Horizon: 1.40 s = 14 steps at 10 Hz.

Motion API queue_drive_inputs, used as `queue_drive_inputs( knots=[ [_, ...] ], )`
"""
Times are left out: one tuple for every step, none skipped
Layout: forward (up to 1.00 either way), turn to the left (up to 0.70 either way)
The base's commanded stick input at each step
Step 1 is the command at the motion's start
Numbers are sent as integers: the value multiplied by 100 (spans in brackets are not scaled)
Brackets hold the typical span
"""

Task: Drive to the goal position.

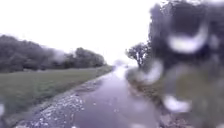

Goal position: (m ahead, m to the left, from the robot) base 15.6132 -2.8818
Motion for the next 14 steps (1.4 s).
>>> queue_drive_inputs(
  knots=[
    [0, 0],
    [0, 0],
    [0, 0],
    [14, 0],
    [30, 0],
    [40, 0],
    [45, 0],
    [45, 0],
    [45, 0],
    [45, 0],
    [45, 0],
    [45, 0],
    [45, 0],
    [45, 0]
  ],
)
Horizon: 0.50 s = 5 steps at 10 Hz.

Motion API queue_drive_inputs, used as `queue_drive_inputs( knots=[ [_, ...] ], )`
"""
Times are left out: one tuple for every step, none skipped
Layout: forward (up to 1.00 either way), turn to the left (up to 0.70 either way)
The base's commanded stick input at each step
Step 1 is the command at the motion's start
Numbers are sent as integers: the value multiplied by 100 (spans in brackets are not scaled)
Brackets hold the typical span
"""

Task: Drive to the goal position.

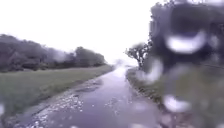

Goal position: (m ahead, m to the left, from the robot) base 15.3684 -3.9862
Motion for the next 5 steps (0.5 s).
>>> queue_drive_inputs(
  knots=[
    [45, 0],
    [45, 0],
    [45, 0],
    [45, 0],
    [45, 0]
  ],
)
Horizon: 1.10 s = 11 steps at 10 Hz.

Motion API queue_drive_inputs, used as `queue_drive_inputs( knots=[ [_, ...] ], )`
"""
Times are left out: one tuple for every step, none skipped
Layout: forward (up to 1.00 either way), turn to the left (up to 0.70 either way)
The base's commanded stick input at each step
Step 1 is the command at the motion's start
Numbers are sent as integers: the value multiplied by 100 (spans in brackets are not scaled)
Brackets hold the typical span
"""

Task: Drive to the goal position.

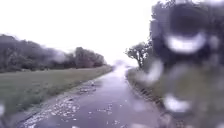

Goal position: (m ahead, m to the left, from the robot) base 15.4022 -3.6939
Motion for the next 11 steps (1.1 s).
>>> queue_drive_inputs(
  knots=[
    [45, 0],
    [70, 0],
    [70, 0],
    [70, 0],
    [70, 0],
    [70, 0],
    [70, 0],
    [70, 0],
    [70, 0],
    [70, 0],
    [70, 0]
  ],
)
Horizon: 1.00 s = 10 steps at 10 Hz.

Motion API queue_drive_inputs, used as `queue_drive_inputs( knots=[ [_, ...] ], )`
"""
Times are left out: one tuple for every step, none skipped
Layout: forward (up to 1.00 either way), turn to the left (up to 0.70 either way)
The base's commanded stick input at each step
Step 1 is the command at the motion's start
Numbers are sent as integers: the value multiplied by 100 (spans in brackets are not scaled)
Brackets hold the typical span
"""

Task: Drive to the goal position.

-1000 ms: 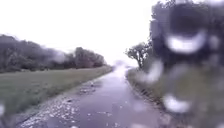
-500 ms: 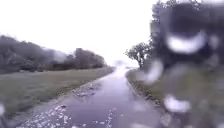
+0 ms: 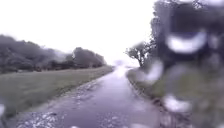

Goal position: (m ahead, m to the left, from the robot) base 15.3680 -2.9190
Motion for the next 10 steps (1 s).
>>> queue_drive_inputs(
  knots=[
    [70, 0],
    [70, 0],
    [70, 0],
    [70, 0],
    [70, 0],
    [70, 0],
    [70, 0],
    [70, 0],
    [70, 0],
    [70, 0]
  ],
)
